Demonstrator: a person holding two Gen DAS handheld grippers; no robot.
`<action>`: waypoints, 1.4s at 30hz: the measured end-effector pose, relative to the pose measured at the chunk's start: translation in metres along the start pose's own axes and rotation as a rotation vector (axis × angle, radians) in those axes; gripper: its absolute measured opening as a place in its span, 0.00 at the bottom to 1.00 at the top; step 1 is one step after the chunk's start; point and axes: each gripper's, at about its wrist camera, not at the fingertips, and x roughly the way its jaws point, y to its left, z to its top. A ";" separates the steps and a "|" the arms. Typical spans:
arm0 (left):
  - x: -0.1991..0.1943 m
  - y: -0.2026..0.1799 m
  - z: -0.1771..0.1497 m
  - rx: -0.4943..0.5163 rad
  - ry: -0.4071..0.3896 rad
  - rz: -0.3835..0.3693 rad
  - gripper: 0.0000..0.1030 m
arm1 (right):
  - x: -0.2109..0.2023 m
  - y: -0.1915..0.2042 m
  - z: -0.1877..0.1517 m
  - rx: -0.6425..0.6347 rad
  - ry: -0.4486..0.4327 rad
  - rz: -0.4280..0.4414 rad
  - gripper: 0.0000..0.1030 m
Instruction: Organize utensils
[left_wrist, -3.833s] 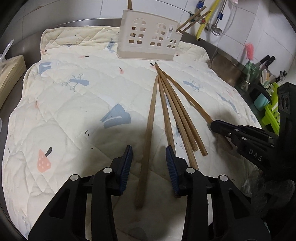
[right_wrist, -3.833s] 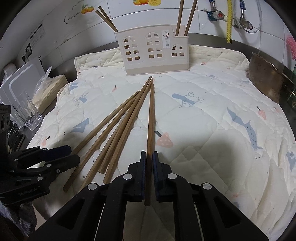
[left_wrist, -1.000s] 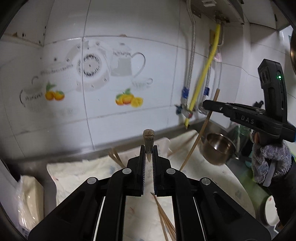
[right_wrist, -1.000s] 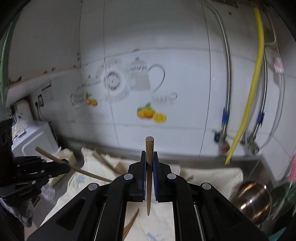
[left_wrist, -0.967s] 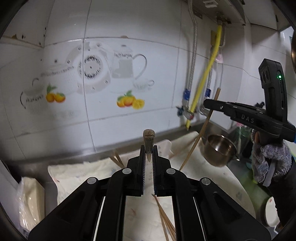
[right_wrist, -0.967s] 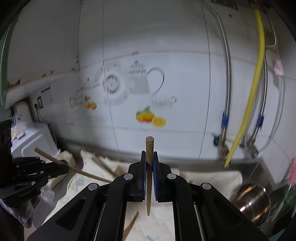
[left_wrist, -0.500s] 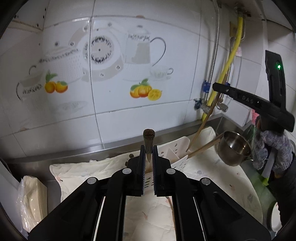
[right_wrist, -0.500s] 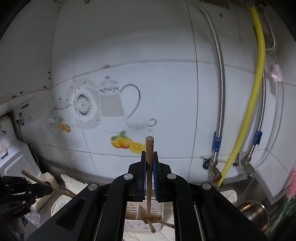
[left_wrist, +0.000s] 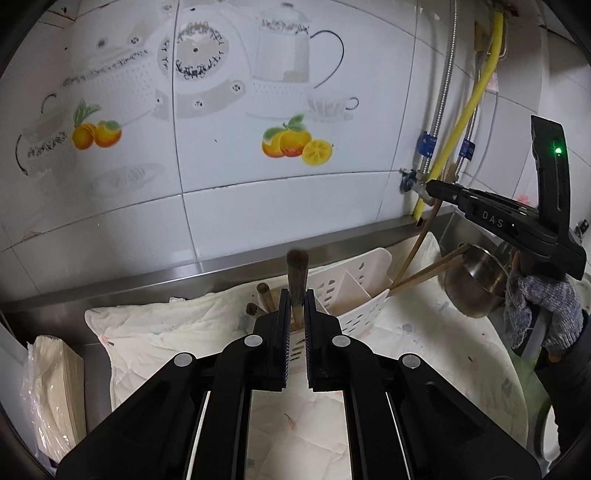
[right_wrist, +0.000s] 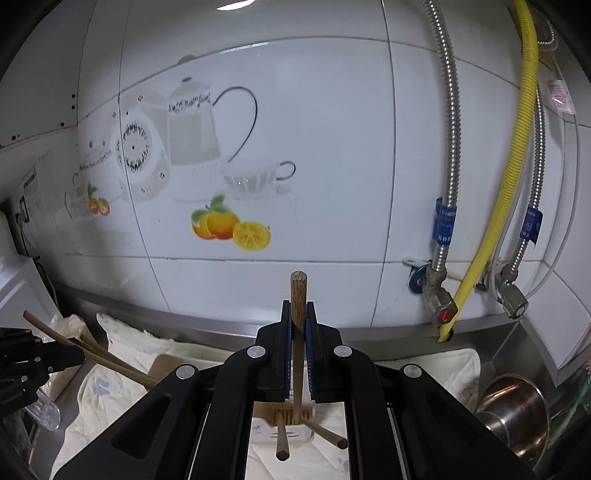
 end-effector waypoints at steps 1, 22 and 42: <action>0.001 -0.001 0.000 0.002 0.003 -0.001 0.06 | 0.001 0.000 -0.001 -0.001 0.002 0.000 0.06; -0.011 -0.008 -0.004 -0.003 -0.026 0.002 0.10 | -0.036 -0.006 -0.003 0.008 -0.052 -0.010 0.31; -0.079 -0.001 -0.104 -0.127 -0.096 0.028 0.69 | -0.108 0.044 -0.128 -0.030 0.025 0.083 0.70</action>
